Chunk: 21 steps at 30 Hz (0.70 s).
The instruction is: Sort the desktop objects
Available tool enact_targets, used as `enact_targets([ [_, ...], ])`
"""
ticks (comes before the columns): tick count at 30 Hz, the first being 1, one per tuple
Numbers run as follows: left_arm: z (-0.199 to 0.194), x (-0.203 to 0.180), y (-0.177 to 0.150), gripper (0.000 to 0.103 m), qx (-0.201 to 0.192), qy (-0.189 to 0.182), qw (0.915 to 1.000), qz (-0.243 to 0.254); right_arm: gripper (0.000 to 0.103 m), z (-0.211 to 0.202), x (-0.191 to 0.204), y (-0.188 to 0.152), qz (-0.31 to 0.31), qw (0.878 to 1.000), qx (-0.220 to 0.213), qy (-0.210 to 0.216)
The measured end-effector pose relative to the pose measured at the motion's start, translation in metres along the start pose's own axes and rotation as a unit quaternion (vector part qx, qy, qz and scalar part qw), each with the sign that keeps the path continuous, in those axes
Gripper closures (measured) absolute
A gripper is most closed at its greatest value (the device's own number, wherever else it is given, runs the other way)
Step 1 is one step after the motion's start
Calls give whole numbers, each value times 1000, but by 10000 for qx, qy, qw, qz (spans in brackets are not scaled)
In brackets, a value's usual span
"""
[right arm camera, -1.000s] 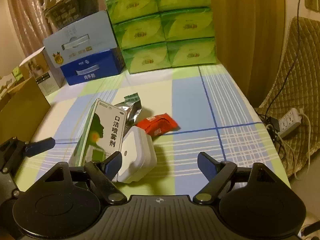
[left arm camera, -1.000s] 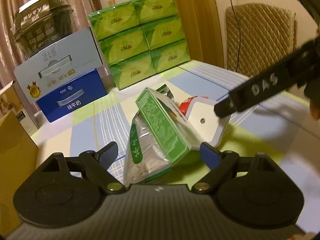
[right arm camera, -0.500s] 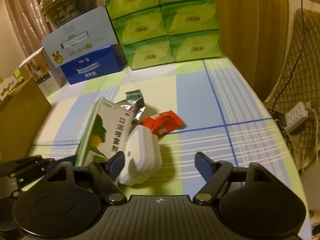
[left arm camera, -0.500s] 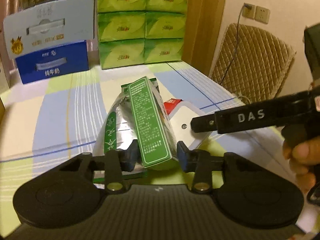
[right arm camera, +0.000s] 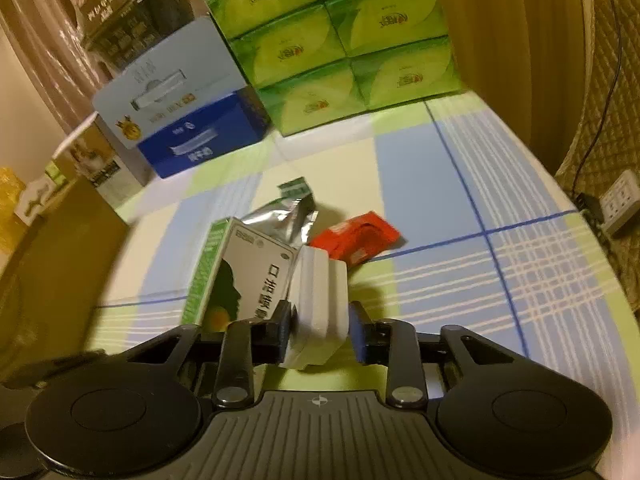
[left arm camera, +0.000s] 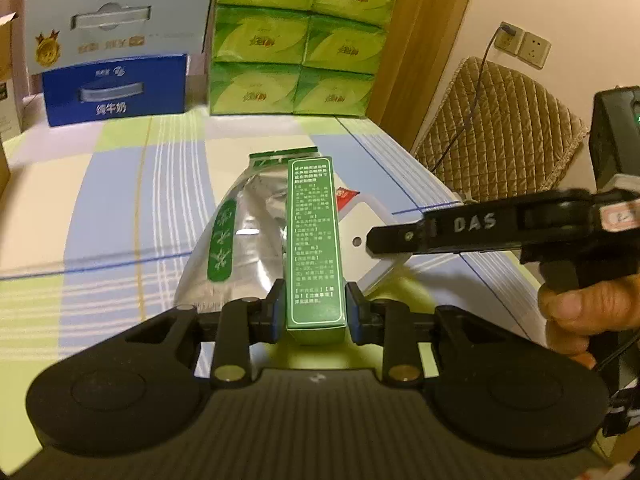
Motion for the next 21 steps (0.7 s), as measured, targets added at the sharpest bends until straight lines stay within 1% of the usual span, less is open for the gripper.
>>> enact_targets([
  [4,-13,0,-7,78,103,-38,9999,-78,78,-13,-1,-9,181,9997,175,54],
  [10,-47,-4,-25,78,217,-93,9994,-247,78,-36,-18,-22,825,9954,456,150],
  [13,-63,-4,-38,78,264,-99,9991,-316,78,-51,-28,-30,1051,9935,423,82],
  [14,-65,-3,-41,78,293,-103,9990,-324,76,-55,-31,-32,1090,9932,408,34],
  [15,-67,-2,-44,78,333,-94,9989,-311,73,-58,-32,-34,1071,9936,371,-42],
  [16,-68,-2,-47,77,311,-75,9991,-284,62,-60,-31,-35,956,9948,314,-165],
  [17,-68,-2,-48,75,297,-33,9993,-212,48,-62,-30,-37,819,9959,252,-280],
  [18,-69,-3,-48,74,305,82,9995,-85,41,-63,-28,-38,661,9970,176,-375],
  [19,-70,-6,-48,67,284,229,9993,90,34,-64,-26,-39,493,9977,89,-448],
  [20,-71,-9,-48,63,276,405,9983,307,33,-65,-24,-40,390,9981,26,-468],
  [21,-72,-13,-48,62,243,499,9970,533,32,-65,-22,-41,301,9984,-17,-477],
])
Point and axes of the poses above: each gripper's, at about its wrist camera, not at the fingertips, and z roughly the way its jaws point, x to its left, y to its top, the point moved 2 cm from there along z, roughly the way its jaws point, and after that the axes turned 13 degrees about z, right-handed, at the moved point
